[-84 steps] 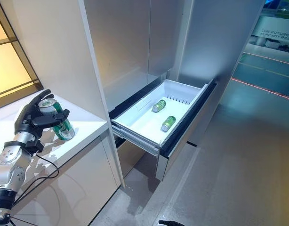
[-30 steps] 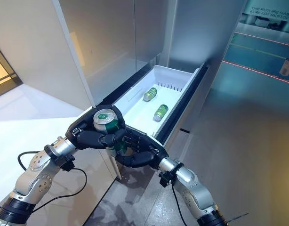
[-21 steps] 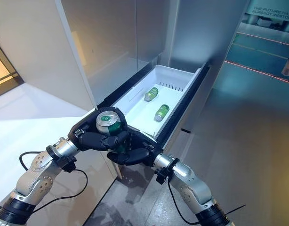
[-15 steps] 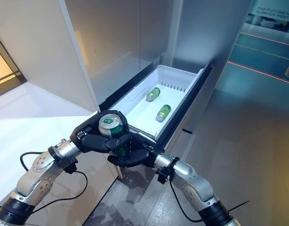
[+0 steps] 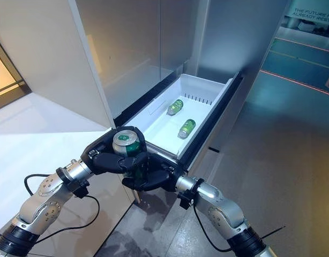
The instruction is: Put drinks into fridge and close the fridge
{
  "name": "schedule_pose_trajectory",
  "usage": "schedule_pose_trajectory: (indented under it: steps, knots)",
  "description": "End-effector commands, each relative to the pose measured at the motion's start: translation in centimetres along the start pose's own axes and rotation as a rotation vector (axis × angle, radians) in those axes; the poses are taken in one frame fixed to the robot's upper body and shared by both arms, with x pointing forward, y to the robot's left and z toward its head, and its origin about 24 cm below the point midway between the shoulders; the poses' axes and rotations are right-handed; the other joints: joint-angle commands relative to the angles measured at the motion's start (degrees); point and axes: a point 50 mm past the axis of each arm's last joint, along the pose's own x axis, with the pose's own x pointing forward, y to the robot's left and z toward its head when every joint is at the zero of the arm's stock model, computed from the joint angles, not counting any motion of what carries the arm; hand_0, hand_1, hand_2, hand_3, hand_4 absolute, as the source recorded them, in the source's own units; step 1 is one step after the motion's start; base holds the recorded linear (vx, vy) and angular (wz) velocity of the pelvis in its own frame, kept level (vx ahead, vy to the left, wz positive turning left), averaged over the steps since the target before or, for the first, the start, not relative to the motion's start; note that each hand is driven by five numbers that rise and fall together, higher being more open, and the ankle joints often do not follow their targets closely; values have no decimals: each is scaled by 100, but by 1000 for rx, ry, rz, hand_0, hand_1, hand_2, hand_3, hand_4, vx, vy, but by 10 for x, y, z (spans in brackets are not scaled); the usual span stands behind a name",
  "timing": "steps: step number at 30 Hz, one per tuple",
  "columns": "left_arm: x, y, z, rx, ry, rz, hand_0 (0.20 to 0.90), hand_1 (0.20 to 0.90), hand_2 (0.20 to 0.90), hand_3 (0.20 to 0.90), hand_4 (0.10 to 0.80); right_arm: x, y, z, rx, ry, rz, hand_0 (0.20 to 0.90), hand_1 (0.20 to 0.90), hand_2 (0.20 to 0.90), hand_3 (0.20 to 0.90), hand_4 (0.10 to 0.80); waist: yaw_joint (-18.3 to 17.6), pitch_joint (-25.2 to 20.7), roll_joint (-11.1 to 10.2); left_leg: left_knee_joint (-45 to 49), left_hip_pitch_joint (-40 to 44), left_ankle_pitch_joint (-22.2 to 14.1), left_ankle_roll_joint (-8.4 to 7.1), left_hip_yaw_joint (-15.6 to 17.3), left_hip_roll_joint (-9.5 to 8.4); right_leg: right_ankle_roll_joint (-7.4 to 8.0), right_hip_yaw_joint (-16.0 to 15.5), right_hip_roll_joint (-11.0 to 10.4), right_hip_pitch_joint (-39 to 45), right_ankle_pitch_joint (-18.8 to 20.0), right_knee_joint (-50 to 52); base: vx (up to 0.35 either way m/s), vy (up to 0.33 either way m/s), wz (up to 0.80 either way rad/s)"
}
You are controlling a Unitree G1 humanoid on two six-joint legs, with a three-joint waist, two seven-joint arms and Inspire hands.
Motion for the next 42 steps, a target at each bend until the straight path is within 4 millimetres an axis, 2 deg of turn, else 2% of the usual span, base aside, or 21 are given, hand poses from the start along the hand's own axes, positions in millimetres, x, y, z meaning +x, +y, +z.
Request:
schedule_pose_trajectory:
  steps: [1,11,19,20,21,22,23,34,42]
  knots:
    - [49,-47,73,-80,-459,-291,300,300,300,200,100,41,90,48,77,-239,531,900,900,900,900,800,10,-387,-157,5,144,-367,8,-151,-135,135,-111,151,-88,-150,177,0,0,0]
    - [59,-62,66,-171,-429,-335,300,300,300,200,100,48,104,49,50,-252,553,900,900,900,900,800,14,-379,-153,18,142,-365,30,-202,-170,141,-52,155,-81,-148,174,0,0,0]
    - [67,-74,60,-188,-388,-398,300,300,300,200,100,55,115,40,186,-176,598,900,900,900,900,800,-20,-365,-156,27,149,-364,51,-214,-192,138,18,176,-92,-148,204,0,0,0]
    - [68,-75,59,-188,-385,-403,300,300,300,200,100,56,116,39,195,-172,599,848,848,848,840,740,-20,-367,-155,23,155,-365,53,-215,-192,139,14,175,-90,-148,204,0,0,0]
    - [68,-76,59,-189,-384,-407,300,300,300,200,100,56,117,38,206,-166,602,665,665,665,625,525,-20,-366,-155,23,158,-366,54,-216,-193,139,12,175,-89,-149,204,0,0,0]
    - [69,-77,59,-193,-382,-414,300,300,300,200,100,56,118,37,233,-158,605,425,425,425,345,245,-20,-364,-155,26,159,-365,56,-219,-196,140,9,173,-87,-150,205,0,0,0]
    - [69,-79,58,-195,-378,-422,300,300,300,200,100,57,119,36,255,-158,600,300,300,300,200,100,-18,-365,-155,27,168,-370,60,-222,-201,140,9,171,-80,-150,206,0,0,0]
    - [71,-84,54,-142,-367,-451,300,300,300,200,100,62,121,38,267,-190,575,300,300,300,200,100,-14,-363,-142,61,172,-390,84,-196,-212,138,22,167,-90,-164,234,0,0,0]
    - [68,-80,57,-74,-394,-412,300,300,300,200,100,61,112,43,245,-235,495,300,300,300,200,100,-15,-367,-132,72,179,-403,97,-199,-224,127,19,170,-93,-171,250,0,0,0]
